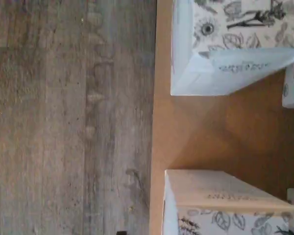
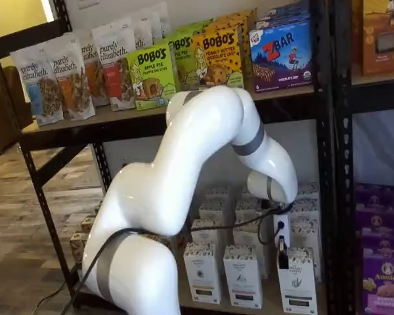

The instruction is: Pick up the white box with a green strip in the middle, on the bottom shelf, the sixth box from the left

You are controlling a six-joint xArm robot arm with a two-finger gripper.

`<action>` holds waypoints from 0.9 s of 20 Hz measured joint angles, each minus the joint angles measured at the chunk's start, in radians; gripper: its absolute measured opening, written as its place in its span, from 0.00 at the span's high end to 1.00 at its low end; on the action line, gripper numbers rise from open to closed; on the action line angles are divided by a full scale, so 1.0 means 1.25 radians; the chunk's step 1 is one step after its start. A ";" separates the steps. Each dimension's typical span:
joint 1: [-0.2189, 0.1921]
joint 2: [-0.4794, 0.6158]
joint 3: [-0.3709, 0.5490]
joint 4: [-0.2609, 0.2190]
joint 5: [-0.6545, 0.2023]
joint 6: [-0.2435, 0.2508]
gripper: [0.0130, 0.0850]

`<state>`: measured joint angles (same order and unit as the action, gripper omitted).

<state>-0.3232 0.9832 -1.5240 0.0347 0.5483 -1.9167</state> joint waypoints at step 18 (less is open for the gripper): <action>-0.001 0.074 -0.073 -0.087 0.005 0.074 0.00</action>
<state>-0.3243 1.0760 -1.6154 -0.0745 0.5549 -1.8241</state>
